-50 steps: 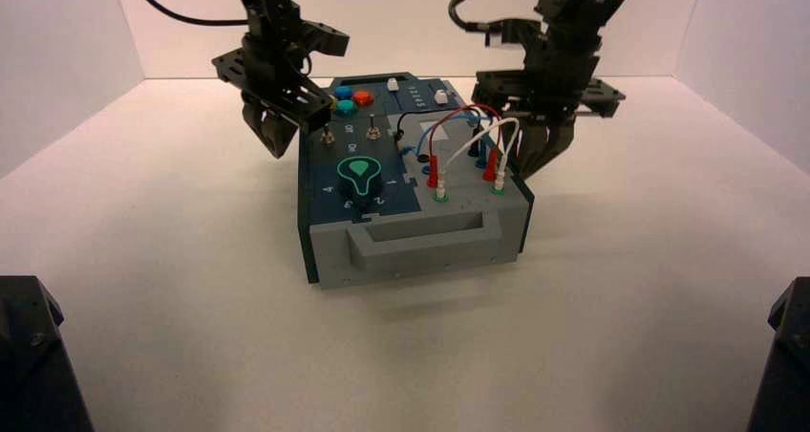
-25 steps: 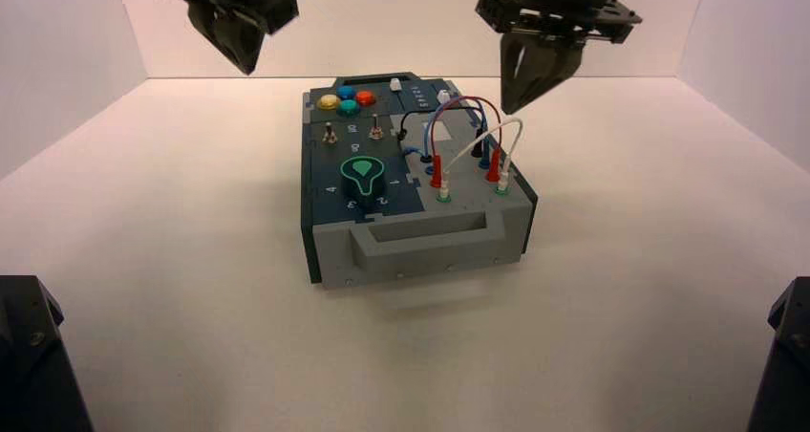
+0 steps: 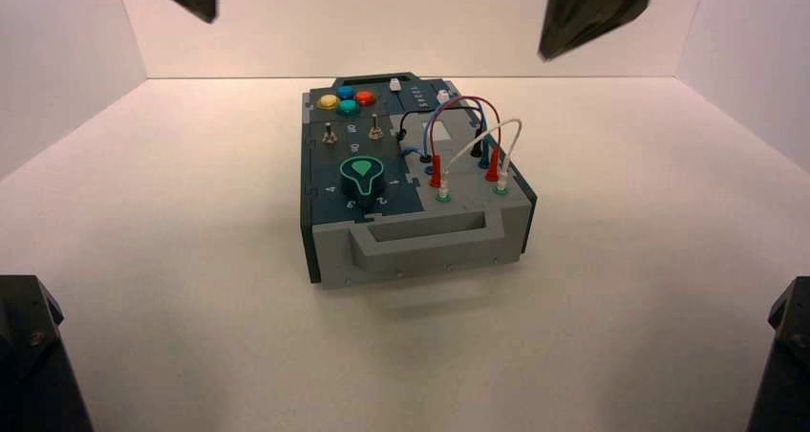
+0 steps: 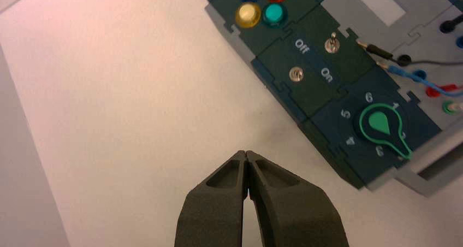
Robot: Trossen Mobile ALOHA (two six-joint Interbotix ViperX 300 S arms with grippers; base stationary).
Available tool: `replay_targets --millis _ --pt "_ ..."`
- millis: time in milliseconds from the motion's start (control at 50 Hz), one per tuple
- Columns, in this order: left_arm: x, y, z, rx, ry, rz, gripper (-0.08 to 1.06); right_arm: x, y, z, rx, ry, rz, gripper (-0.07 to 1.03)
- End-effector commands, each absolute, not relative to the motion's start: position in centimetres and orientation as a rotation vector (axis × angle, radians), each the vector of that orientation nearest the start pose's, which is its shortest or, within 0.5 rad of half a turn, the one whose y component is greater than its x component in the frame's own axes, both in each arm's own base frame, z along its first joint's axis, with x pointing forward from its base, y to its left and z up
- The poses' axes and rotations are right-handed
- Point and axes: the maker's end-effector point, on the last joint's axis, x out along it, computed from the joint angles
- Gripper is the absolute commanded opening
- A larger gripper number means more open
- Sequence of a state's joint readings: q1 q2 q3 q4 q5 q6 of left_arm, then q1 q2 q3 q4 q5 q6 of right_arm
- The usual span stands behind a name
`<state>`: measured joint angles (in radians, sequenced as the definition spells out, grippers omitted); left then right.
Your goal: Rotate the box clockwise.
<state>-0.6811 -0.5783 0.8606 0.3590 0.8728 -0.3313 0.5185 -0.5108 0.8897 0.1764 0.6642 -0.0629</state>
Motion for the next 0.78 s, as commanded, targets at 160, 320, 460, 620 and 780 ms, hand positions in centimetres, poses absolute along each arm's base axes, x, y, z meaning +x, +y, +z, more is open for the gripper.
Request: replay_targets --millis 160,320,460,620,780 --pt "19.9 -9.9 19.7 0.308 0.918 -0.288 -0.03 21.3 14.3 18.5 -0.136 0.919 0.547 -0.02" --pt "18.2 -8.4 19.9 0.246 0.854 -0.283 -0.03 20.2 13.5 18.1 -0.135 0.904 0.546 -0.02" --pt "17.1 -7.5 19.5 0.208 0.827 -0.278 -0.03 20.1 13.4 17.5 -0.132 0.897 0.543 -0.02" --pt "16.9 -7.2 19.4 0.198 0.818 -0.273 -0.03 20.3 13.5 16.9 -0.138 0.916 0.541 -0.02" --pt "17.1 -7.3 19.0 0.214 0.839 -0.267 -0.03 20.6 13.7 16.9 -0.137 0.915 0.539 -0.02"
